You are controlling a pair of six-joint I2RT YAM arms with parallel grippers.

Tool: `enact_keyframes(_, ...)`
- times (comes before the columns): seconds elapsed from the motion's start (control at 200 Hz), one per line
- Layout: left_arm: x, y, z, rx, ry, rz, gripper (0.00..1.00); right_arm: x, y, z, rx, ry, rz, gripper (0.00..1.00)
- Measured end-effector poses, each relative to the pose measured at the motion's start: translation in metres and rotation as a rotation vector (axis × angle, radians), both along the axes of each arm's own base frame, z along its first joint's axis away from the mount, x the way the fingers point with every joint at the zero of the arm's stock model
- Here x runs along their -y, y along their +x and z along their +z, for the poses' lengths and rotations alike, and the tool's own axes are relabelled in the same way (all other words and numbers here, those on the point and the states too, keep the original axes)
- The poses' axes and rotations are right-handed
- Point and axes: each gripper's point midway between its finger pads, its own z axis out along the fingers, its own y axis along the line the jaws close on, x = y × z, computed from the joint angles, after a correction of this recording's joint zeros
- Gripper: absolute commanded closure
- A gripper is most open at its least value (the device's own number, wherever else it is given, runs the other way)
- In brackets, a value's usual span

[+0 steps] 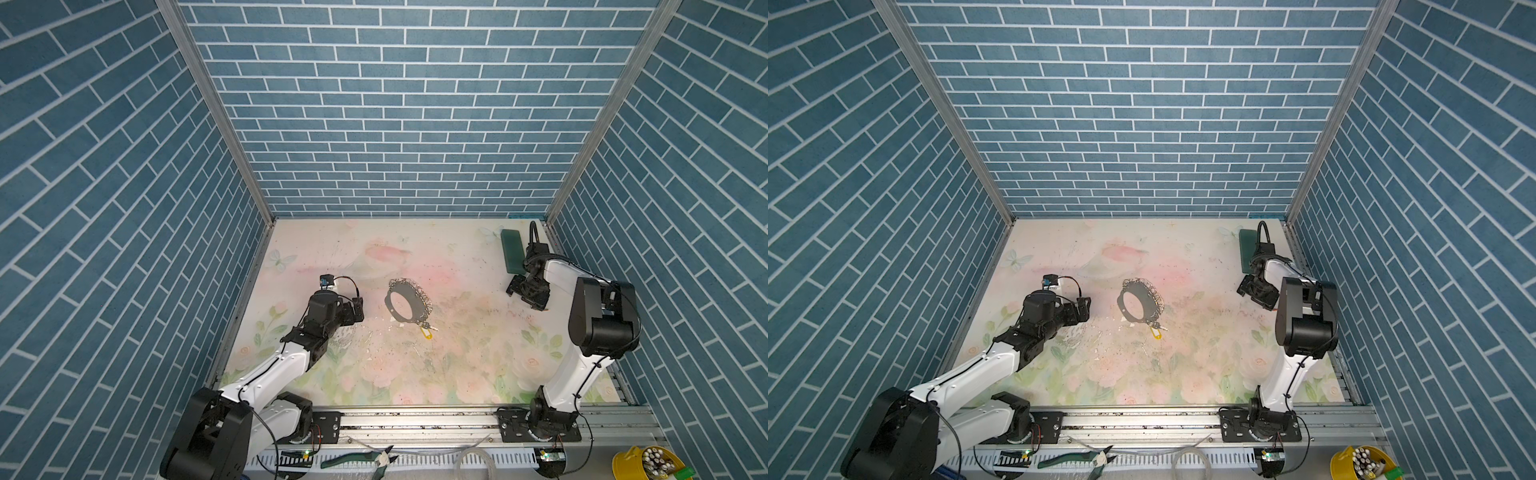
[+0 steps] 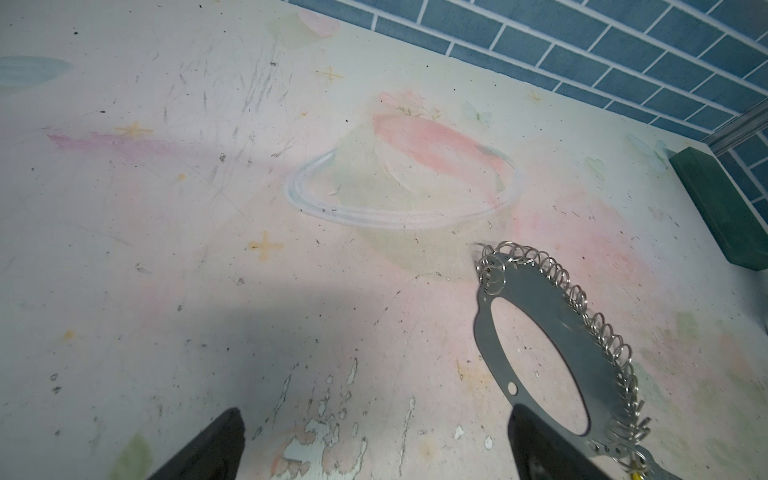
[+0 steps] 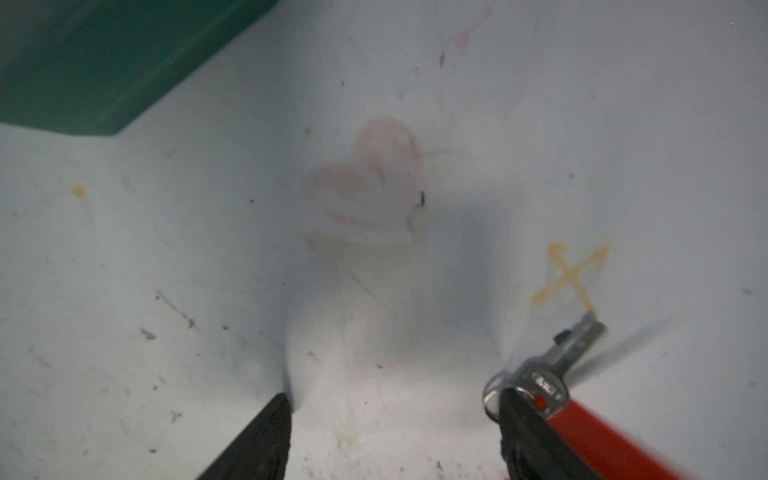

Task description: Put the keys on the keyring

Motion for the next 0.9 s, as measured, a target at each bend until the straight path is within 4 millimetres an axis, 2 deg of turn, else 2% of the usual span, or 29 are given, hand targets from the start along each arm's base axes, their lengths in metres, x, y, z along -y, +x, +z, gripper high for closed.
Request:
enact_keyframes(0.225, -0.001, 0.000, 0.000, 0.001, 0.004, 0.002, 0.00, -0.007, 0.000, -0.001, -0.003, -0.003, 0.020, 0.22)
enact_keyframes(0.36, -0.002, 0.000, 0.000, 0.003, 0.010, 0.006, 0.00, -0.029, 0.000, -0.001, -0.003, 0.000, 0.077, 0.22)
enact_keyframes(0.61, -0.003, 0.001, 0.000, 0.004, 0.023, 0.007, 0.00, -0.120, -0.013, 0.001, 0.010, 0.030, 0.305, 0.23)
enact_keyframes(0.9, 0.004, 0.005, 0.002, -0.007, 0.016, -0.021, 0.01, -0.212, -0.069, 0.005, 0.014, 0.144, 0.497, 0.24)
